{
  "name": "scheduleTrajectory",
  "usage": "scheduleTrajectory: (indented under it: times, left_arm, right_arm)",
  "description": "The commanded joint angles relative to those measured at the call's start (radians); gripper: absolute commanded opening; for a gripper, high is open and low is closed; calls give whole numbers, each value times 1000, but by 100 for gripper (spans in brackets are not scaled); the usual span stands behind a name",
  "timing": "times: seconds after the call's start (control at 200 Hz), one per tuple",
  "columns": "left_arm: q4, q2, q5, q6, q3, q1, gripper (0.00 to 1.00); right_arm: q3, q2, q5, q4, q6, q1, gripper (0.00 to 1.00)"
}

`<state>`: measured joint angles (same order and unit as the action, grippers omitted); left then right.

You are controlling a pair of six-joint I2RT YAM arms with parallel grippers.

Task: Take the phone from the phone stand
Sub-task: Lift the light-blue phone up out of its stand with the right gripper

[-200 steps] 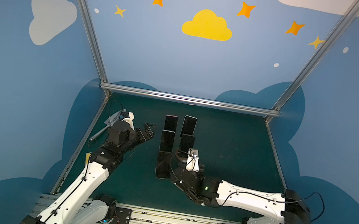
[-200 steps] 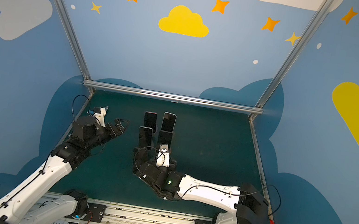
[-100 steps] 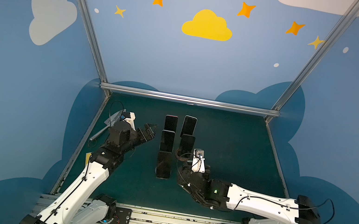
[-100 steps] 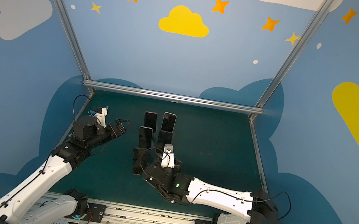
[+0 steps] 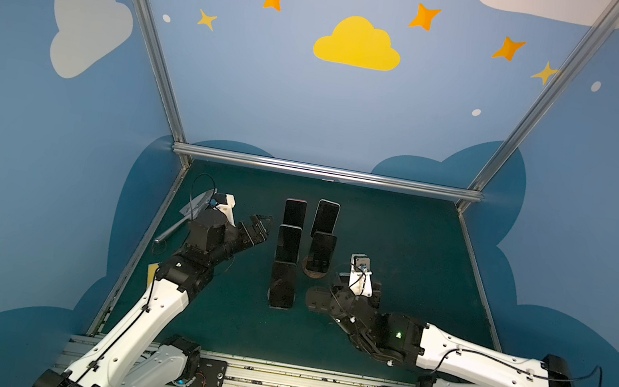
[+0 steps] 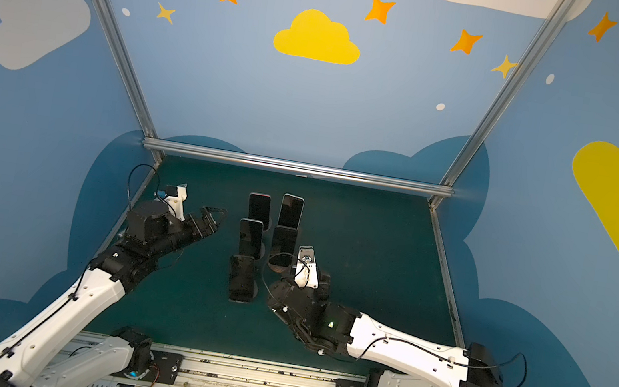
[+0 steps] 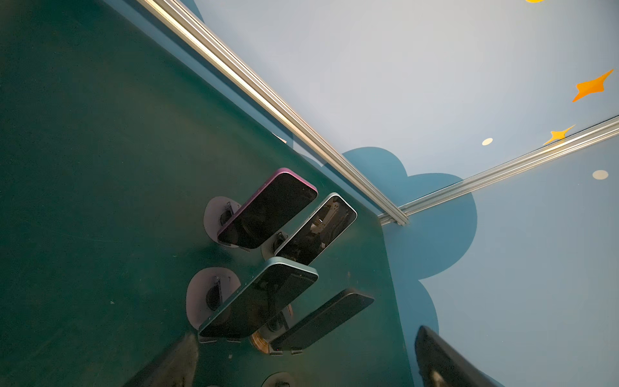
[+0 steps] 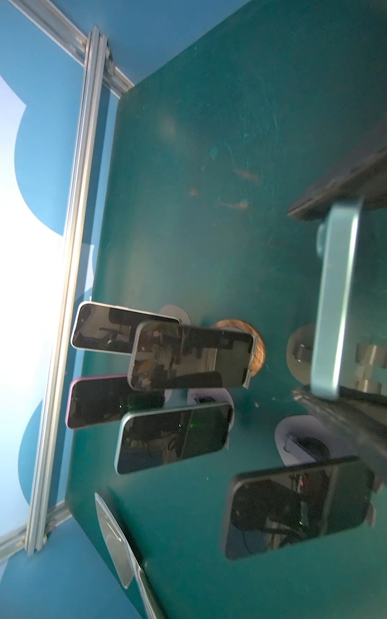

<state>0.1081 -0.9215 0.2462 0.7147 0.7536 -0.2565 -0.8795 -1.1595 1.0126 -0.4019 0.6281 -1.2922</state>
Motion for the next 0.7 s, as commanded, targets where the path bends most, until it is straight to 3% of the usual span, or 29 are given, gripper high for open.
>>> scheduleTrajectory:
  times: [0.0,0.426,0.696]
  left_arm:
    - [-16,4,8,-14,25,-3,100]
    - [-18,5,14,-17,25,-8,100]
    - [-13,-5,10,-23,27,-10,100]
  right_arm:
    - [14,47,26,1,-44,28,64]
    - [37,189,-37,23,-260,209,63]
    - [36,192,-189,85,-331,370,62]
